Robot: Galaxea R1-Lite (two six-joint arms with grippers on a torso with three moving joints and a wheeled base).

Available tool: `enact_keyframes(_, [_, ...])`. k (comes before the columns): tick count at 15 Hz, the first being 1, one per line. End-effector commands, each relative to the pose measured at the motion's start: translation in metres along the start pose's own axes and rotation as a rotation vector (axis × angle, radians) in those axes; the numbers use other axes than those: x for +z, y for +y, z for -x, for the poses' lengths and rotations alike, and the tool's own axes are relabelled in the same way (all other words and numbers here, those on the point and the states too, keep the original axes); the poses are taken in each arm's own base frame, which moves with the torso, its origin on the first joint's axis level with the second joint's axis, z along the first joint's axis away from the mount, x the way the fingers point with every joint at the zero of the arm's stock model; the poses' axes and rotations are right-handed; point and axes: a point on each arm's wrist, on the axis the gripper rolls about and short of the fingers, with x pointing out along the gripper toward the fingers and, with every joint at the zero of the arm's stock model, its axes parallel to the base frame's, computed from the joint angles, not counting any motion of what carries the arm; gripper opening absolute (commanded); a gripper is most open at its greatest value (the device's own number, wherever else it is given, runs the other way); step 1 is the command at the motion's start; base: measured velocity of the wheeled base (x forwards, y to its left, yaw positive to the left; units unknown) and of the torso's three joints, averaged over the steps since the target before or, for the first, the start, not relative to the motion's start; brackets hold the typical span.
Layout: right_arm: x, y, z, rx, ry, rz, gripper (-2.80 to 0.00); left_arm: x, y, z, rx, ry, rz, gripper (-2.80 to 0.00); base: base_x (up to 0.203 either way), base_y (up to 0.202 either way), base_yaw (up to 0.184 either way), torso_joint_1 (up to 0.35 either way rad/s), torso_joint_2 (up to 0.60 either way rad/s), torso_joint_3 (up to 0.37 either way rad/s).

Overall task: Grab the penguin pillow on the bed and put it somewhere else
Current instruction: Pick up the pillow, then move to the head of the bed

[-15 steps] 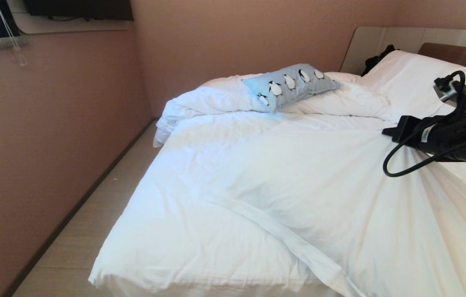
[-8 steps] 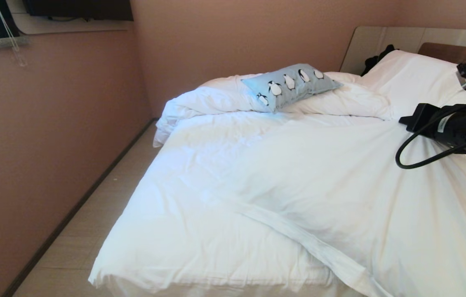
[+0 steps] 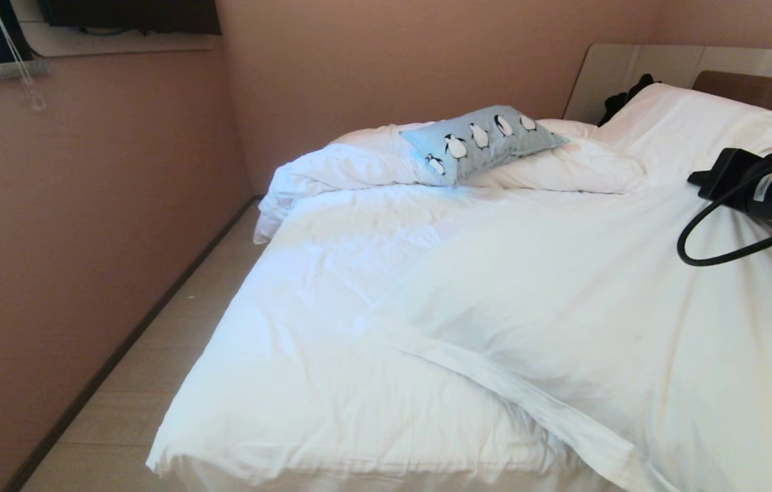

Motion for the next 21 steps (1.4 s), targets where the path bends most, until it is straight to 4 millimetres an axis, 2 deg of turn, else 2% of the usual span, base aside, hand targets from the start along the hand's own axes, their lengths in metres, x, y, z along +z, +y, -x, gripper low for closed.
enact_keyframes(1, [0.007,0.001,0.009,0.009,-0.028,-0.004,-2.8,0.0,0.0,0.0,0.001,0.001,0.0,-2.8,0.0,0.0,0.0,0.0,0.0,0.0])
enact_keyframes(12, [0.009,0.001,0.012,0.007,-0.04,-0.006,-2.8,0.0,0.0,0.0,0.001,0.0,0.0,-2.8,0.0,0.0,0.0,0.0,0.0,0.0])
enact_keyframes(20, [0.004,0.0,0.008,0.015,-0.017,-0.001,-2.8,0.0,0.0,0.0,0.001,0.001,0.0,-2.8,0.0,0.0,0.0,0.0,0.0,0.0])
enact_keyframes(21, [-0.001,0.0,0.001,0.009,0.001,0.002,-2.8,0.0,0.0,0.0,0.001,0.0,0.0,-2.8,0.0,0.0,0.0,0.0,0.0,0.0])
